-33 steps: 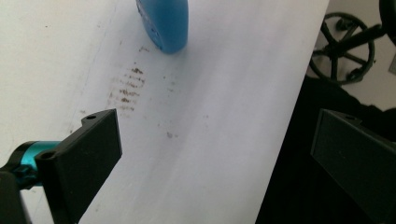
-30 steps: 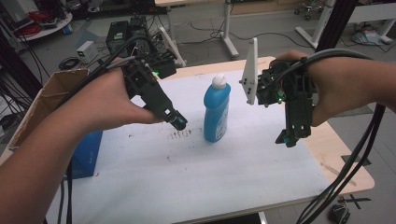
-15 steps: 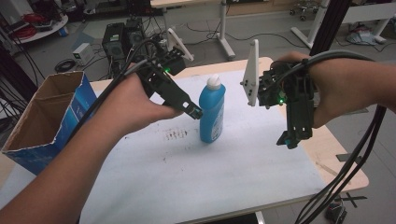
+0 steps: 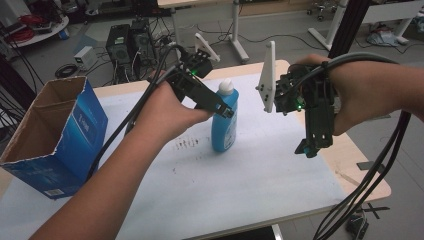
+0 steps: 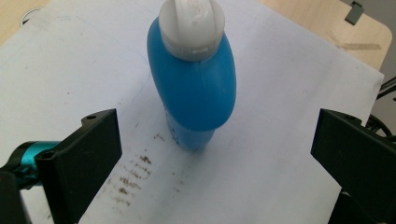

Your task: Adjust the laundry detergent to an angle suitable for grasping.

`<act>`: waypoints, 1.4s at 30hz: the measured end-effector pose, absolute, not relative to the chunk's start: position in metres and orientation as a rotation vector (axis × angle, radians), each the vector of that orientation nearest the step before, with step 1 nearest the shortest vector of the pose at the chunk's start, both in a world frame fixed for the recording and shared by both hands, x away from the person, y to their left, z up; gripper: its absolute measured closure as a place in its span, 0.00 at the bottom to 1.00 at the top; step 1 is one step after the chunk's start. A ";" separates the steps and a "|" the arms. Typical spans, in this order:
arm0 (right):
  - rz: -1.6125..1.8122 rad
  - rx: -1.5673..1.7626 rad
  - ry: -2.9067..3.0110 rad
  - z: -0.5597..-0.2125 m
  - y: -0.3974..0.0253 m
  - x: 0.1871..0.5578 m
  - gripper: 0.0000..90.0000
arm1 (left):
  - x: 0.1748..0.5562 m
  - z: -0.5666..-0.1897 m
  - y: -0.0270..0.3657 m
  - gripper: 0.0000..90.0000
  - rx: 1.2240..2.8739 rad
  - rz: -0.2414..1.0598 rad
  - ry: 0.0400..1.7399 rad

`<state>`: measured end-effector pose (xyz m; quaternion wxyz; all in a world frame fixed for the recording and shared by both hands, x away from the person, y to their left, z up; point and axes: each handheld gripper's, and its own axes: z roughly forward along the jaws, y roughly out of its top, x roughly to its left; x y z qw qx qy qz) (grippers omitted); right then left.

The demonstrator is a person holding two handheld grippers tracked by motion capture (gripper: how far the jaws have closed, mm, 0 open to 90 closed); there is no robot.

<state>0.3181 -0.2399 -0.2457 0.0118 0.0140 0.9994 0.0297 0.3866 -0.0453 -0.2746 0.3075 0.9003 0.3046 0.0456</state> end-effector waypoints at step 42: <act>0.085 0.065 3.121 -0.247 -0.245 0.319 0.01 | 0.418 -0.320 -0.092 0.02 2.357 0.217 0.900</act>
